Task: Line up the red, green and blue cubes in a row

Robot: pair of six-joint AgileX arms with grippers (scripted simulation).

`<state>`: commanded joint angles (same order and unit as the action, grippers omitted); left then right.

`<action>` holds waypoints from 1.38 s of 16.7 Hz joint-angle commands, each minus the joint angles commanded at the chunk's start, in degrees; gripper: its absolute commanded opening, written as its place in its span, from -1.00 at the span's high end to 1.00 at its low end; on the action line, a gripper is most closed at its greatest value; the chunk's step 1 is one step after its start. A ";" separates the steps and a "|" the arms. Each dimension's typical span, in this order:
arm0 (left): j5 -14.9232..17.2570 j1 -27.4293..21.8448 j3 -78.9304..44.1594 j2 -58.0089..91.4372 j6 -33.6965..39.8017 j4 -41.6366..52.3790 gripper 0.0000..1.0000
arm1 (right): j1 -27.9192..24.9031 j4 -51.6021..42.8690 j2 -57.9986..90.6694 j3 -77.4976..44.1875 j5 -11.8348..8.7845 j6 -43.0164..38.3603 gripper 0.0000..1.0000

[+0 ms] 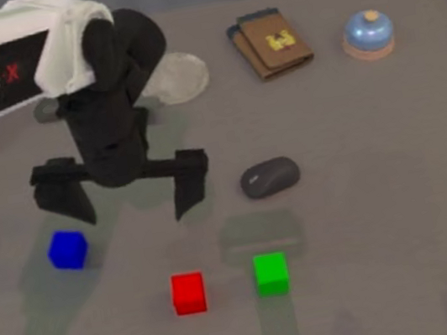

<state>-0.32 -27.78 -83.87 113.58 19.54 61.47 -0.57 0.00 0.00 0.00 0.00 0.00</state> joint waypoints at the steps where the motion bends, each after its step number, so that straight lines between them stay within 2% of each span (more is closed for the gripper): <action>1: 0.07 2.96 1.62 -0.79 -4.35 -0.60 -1.00 | 0.00 0.00 0.00 0.00 0.00 0.00 -1.00; 4: 0.23 10.76 5.72 -3.24 -14.77 -2.50 -1.00 | 0.00 0.00 0.00 0.00 0.00 0.00 -1.00; 7: 0.35 15.30 7.89 -5.00 -19.77 -3.91 -1.00 | 0.00 0.00 0.00 0.00 0.00 0.00 -1.00; 14: 0.32 15.59 8.40 -4.54 -20.16 -4.88 -1.00 | 0.00 0.00 0.00 0.00 0.00 0.00 -1.00; 23: 0.42 15.86 17.25 3.71 -20.46 -22.20 -1.00 | 0.00 0.00 0.00 0.00 0.00 0.00 -1.00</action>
<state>0.10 -11.93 -66.62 117.29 -0.93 39.26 -0.57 0.00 0.00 0.00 0.00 0.00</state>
